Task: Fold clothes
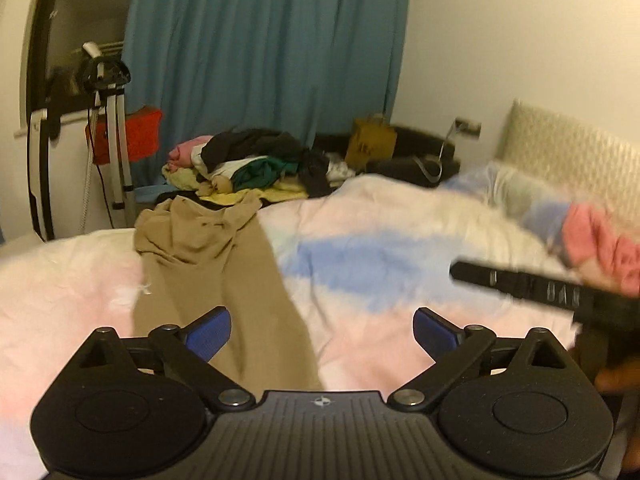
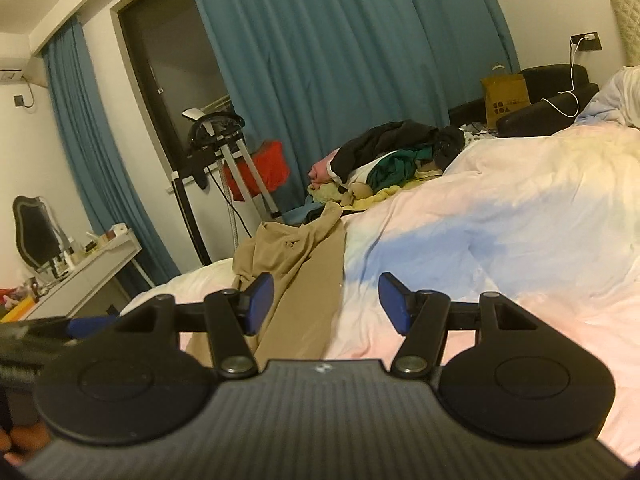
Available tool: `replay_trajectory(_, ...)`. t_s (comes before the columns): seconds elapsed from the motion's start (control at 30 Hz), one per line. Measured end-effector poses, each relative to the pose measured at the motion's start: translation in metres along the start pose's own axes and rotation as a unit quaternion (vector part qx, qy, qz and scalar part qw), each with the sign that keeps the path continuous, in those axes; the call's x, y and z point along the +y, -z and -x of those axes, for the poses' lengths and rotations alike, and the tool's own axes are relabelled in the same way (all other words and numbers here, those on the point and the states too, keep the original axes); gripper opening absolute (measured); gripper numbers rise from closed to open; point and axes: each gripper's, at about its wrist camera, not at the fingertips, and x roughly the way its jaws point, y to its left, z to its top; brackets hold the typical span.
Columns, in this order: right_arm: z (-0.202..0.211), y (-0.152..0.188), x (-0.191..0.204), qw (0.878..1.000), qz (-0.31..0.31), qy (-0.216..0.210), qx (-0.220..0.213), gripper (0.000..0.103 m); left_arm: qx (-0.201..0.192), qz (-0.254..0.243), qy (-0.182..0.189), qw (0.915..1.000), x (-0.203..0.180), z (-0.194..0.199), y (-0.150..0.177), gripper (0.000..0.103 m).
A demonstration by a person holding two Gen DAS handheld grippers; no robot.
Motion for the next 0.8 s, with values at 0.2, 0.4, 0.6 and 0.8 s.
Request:
replay_trajectory(0.2,-0.040,-0.020,-0.001,0.998,0.021,-0.030,0.045,0.060,-0.001,0.046,-0.009,0.9989,0.031,-0.012,0.016,0.099)
replay_trajectory(0.4,-0.141,-0.059,0.029,0.992,0.074,-0.067,0.072,0.057,-0.007,0.053,-0.065,0.9964,0.074,-0.015,0.027,0.099)
replay_trajectory(0.6,-0.277,-0.051,0.060,0.989,0.076,-0.072,0.109,0.057,0.002,0.102,-0.087,0.9910,0.121,-0.025,0.038,0.099)
replay_trajectory(0.8,-0.375,-0.025,0.089,0.983,0.142,-0.033,0.109,0.049,0.018,0.126,-0.120,0.9846,0.158,-0.047,0.044,0.099)
